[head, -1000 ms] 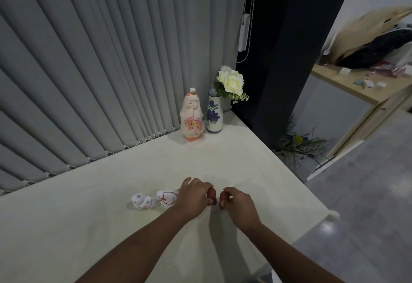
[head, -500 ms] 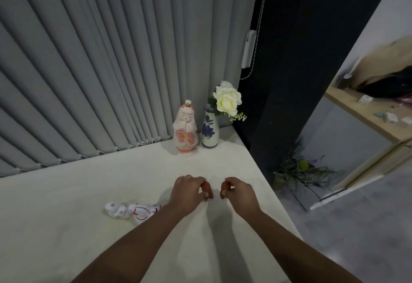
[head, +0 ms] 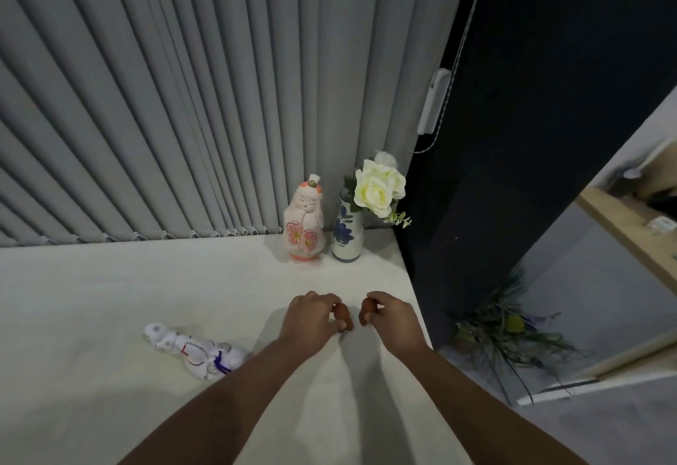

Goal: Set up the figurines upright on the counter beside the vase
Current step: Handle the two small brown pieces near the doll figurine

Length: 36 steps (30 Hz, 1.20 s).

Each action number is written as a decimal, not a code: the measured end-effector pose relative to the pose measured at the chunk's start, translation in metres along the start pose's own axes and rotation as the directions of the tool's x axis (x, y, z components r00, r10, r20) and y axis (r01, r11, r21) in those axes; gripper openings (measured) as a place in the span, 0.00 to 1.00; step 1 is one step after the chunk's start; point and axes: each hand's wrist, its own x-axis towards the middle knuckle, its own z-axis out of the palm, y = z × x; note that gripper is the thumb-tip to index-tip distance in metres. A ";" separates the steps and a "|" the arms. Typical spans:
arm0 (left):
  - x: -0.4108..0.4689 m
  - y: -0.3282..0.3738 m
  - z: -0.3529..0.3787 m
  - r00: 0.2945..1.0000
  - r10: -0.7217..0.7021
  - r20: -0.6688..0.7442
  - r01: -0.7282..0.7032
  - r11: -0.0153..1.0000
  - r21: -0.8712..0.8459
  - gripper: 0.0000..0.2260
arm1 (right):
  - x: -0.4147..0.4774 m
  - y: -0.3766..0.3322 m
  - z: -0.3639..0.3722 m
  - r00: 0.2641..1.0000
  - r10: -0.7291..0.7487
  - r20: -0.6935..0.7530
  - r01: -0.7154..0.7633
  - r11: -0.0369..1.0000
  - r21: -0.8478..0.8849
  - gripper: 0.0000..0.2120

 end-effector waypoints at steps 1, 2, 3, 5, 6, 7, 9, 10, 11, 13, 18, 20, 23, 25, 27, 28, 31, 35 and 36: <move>0.003 0.001 0.001 1.000 -0.010 -0.007 0.010 1.000 0.000 0.15 | 0.004 0.000 -0.002 1.000 -0.010 0.008 0.010 1.000 0.002 0.13; 0.006 0.002 0.002 1.000 -0.018 -0.013 0.018 1.000 0.002 0.15 | 0.008 0.001 -0.004 1.000 -0.017 0.015 0.017 1.000 0.007 0.12; 0.009 0.003 0.003 1.000 -0.025 -0.018 0.025 1.000 0.005 0.14 | 0.013 0.002 -0.005 1.000 -0.020 0.022 0.020 1.000 0.011 0.12; 0.015 0.004 0.006 0.999 -0.039 -0.022 0.039 0.999 0.017 0.14 | 0.021 0.004 -0.007 0.999 -0.031 0.040 0.030 0.999 0.024 0.13; 0.018 0.005 0.008 0.999 -0.043 -0.021 0.043 0.999 0.024 0.14 | 0.026 0.005 -0.008 0.998 -0.032 0.048 0.031 0.999 0.032 0.14; 0.021 0.005 0.009 0.999 -0.044 -0.021 0.045 0.998 0.032 0.14 | 0.030 0.005 -0.009 0.998 -0.027 0.055 0.025 0.999 0.038 0.14; 0.027 0.005 0.012 0.999 -0.044 -0.020 0.045 0.998 0.039 0.13 | 0.038 0.007 -0.012 0.998 -0.014 0.059 0.011 0.999 0.042 0.15; 0.030 0.006 0.014 0.999 -0.044 -0.023 0.044 0.998 0.040 0.12 | 0.041 0.008 -0.013 0.998 -0.011 0.057 0.009 0.999 0.039 0.14; 0.033 0.006 0.016 0.999 -0.042 -0.031 0.043 0.998 0.040 0.11 | 0.043 0.009 -0.014 0.998 -0.010 0.054 0.008 0.999 0.036 0.12; 0.036 0.008 0.020 0.998 -0.041 -0.049 0.043 0.999 0.031 0.09 | 0.047 0.011 -0.016 0.998 -0.014 0.053 0.012 0.999 0.039 0.11; 0.040 0.013 0.030 0.996 -0.045 -0.071 0.047 0.999 0.022 0.09 | 0.053 0.020 -0.014 0.997 -0.022 0.067 0.021 1.000 0.017 0.09; 0.040 0.014 0.033 0.996 -0.048 -0.074 0.049 0.999 0.004 0.11 | 0.054 0.023 -0.013 0.996 -0.048 0.069 0.048 0.999 0.003 0.08; 0.042 0.014 0.035 0.996 -0.048 -0.075 0.045 0.998 -0.038 0.12 | 0.057 0.026 -0.011 0.995 -0.057 0.087 0.057 0.998 -0.005 0.07; 0.043 0.014 0.036 0.996 -0.044 -0.077 0.039 0.997 -0.064 0.12 | 0.057 0.029 -0.011 0.994 -0.069 0.087 0.069 0.998 0.002 0.07; 0.044 0.014 0.036 0.996 -0.038 -0.075 0.032 0.996 -0.080 0.12 | 0.057 0.031 -0.010 0.994 -0.071 0.084 0.071 0.997 0.004 0.08; 0.044 0.015 0.036 0.997 -0.035 -0.076 0.028 0.996 -0.084 0.11 | 0.056 0.031 -0.010 0.994 -0.071 0.086 0.071 0.997 0.004 0.07; 0.045 0.016 0.036 0.996 -0.027 -0.080 0.020 0.996 -0.084 0.12 | 0.060 0.033 -0.008 0.993 -0.085 0.085 0.086 0.996 -0.011 0.05; 0.047 0.019 0.034 0.997 -0.044 -0.070 0.037 0.994 -0.098 0.10 | 0.064 0.034 -0.010 0.994 -0.093 0.065 0.094 0.995 -0.016 0.07; 0.047 0.020 0.035 0.997 -0.048 -0.063 0.041 0.993 -0.108 0.08 | 0.064 0.033 -0.011 0.994 -0.095 0.061 0.096 0.995 -0.014 0.07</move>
